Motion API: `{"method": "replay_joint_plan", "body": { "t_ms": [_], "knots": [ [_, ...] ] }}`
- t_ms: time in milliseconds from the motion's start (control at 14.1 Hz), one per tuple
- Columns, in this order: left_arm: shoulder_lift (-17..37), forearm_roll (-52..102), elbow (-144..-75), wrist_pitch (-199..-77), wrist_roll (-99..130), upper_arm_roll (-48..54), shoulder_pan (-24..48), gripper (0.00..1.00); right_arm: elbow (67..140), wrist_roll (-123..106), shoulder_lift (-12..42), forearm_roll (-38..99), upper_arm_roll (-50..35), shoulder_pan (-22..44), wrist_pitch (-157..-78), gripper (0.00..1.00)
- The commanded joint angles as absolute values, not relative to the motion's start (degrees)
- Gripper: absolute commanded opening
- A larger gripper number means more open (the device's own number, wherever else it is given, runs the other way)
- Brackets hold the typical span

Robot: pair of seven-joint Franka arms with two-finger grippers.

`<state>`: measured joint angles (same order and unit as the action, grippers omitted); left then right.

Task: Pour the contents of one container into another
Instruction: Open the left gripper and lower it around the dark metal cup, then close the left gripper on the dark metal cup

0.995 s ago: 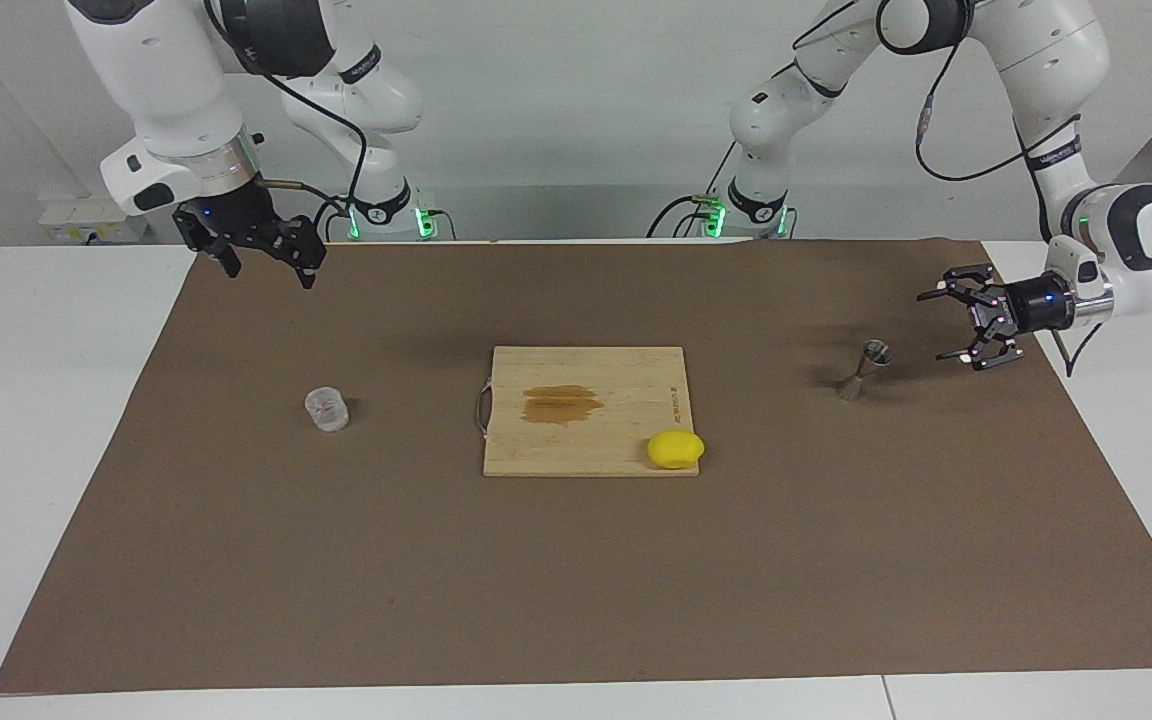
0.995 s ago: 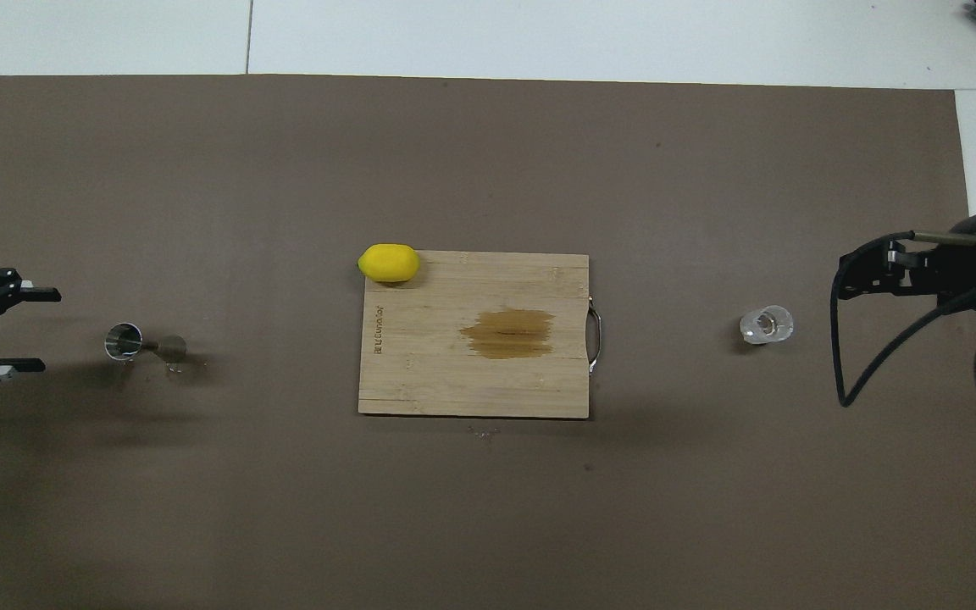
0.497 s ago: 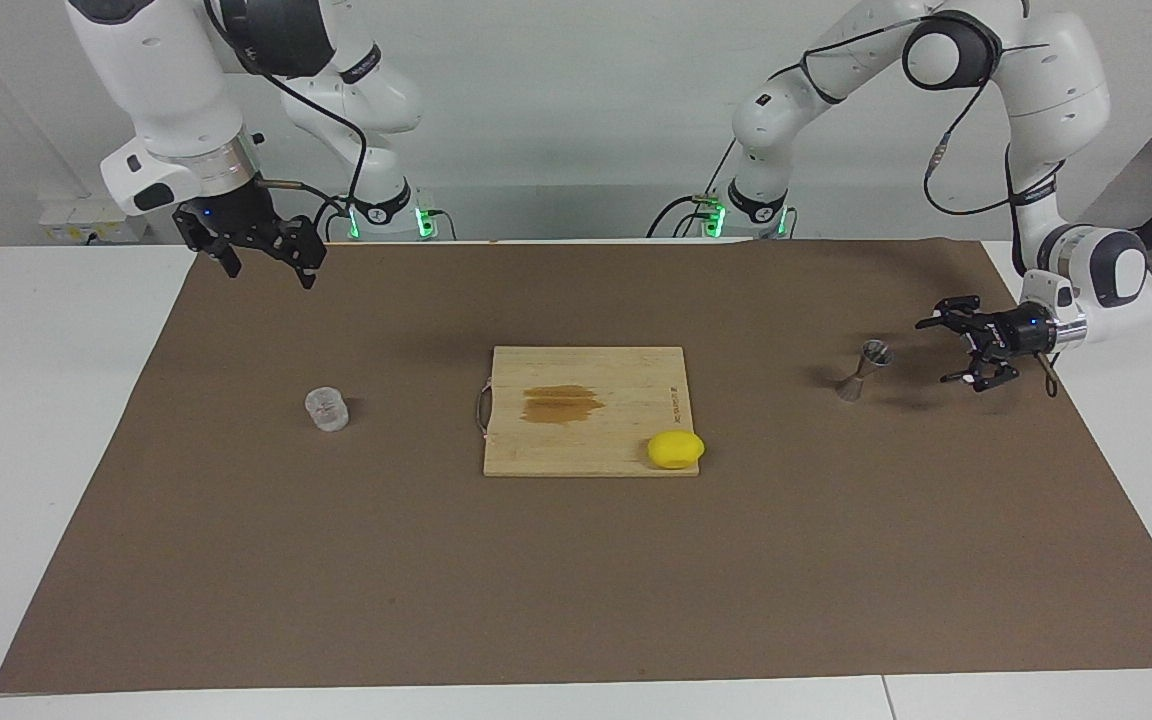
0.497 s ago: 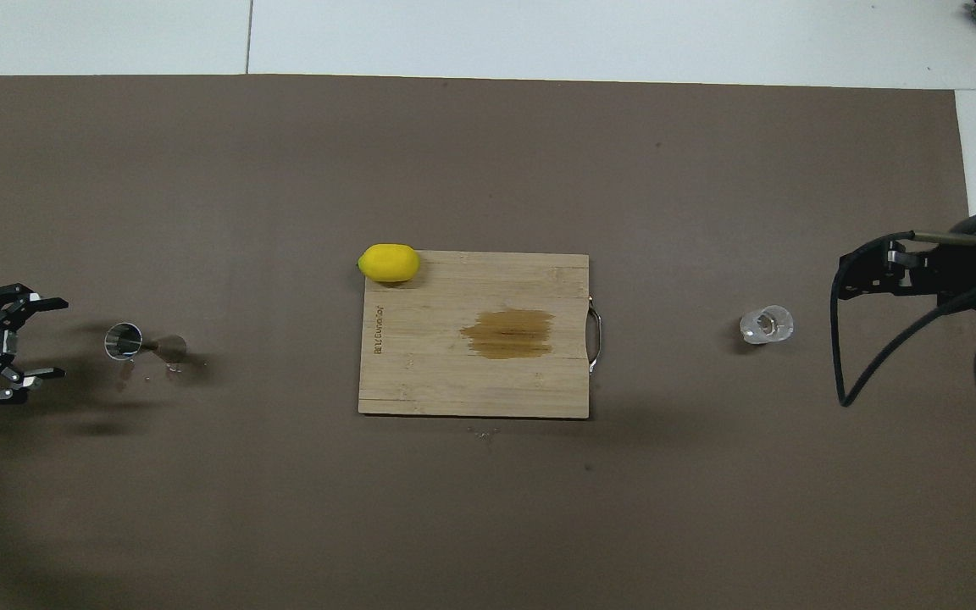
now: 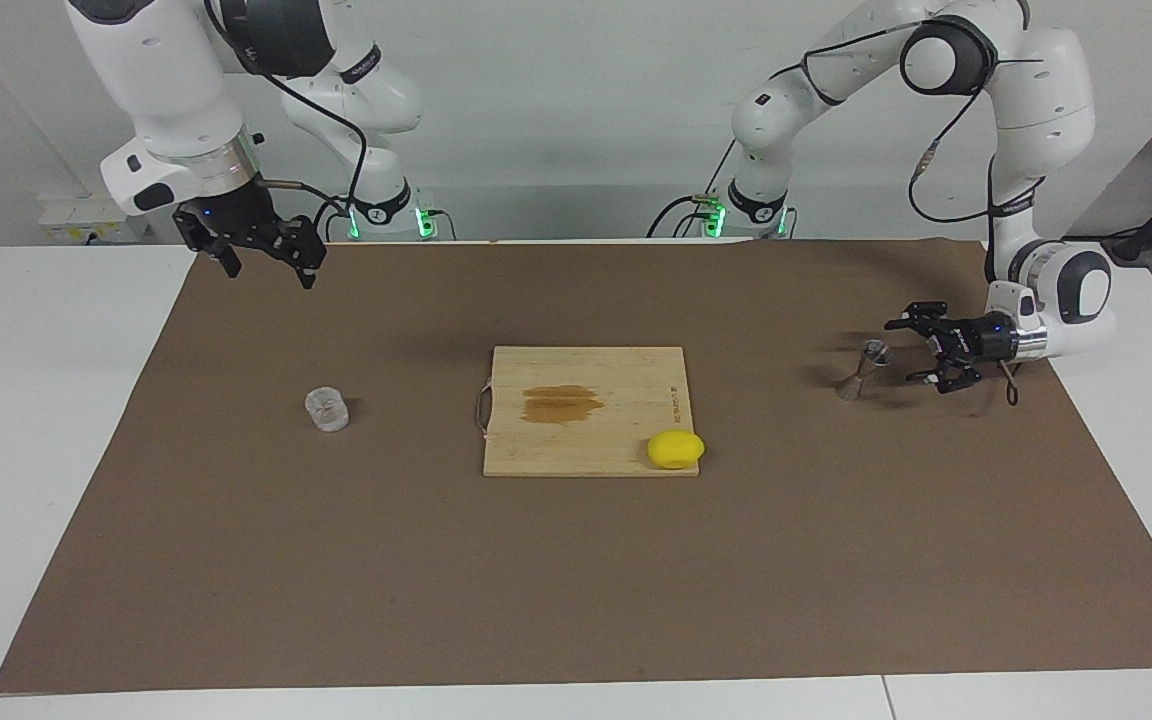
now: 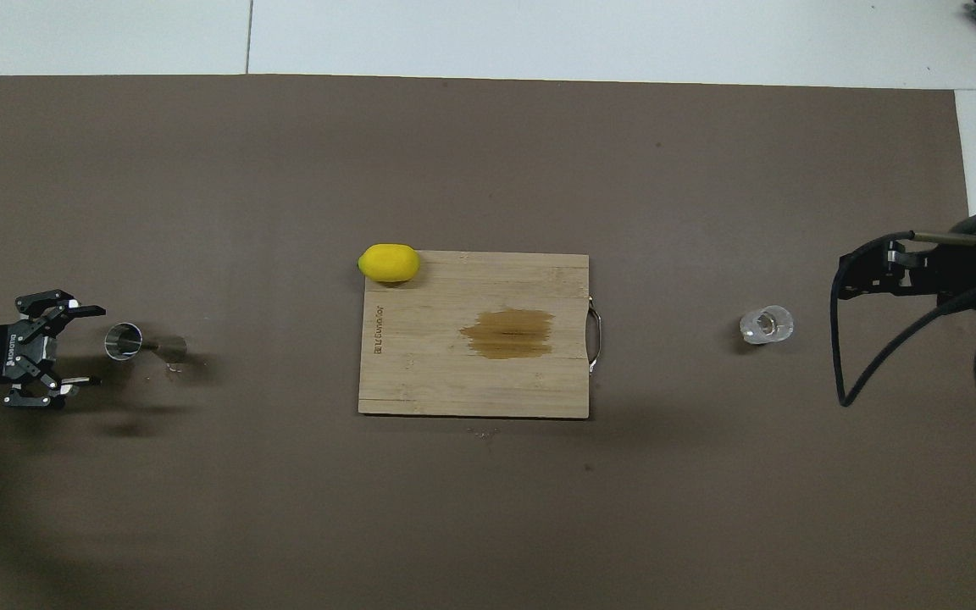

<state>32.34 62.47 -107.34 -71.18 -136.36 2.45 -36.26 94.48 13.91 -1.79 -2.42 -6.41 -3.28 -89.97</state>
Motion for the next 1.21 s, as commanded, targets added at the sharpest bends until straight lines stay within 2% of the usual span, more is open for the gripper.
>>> {"method": "replay_joint_plan", "body": {
  "t_ms": [0,1137],
  "knots": [
    [30.9,63.5,-108.8,-70.0,-137.9,1.8,-35.0,1.0,94.7,12.9,-2.5,-1.7,-6.7,-4.0,-89.6,0.99],
    [30.6,65.1,-110.4,-72.6,-141.2,1.7,-33.5,1.0,94.7,12.9,-2.5,-1.7,-6.7,-4.0,-89.6,0.99]
  ]
}}
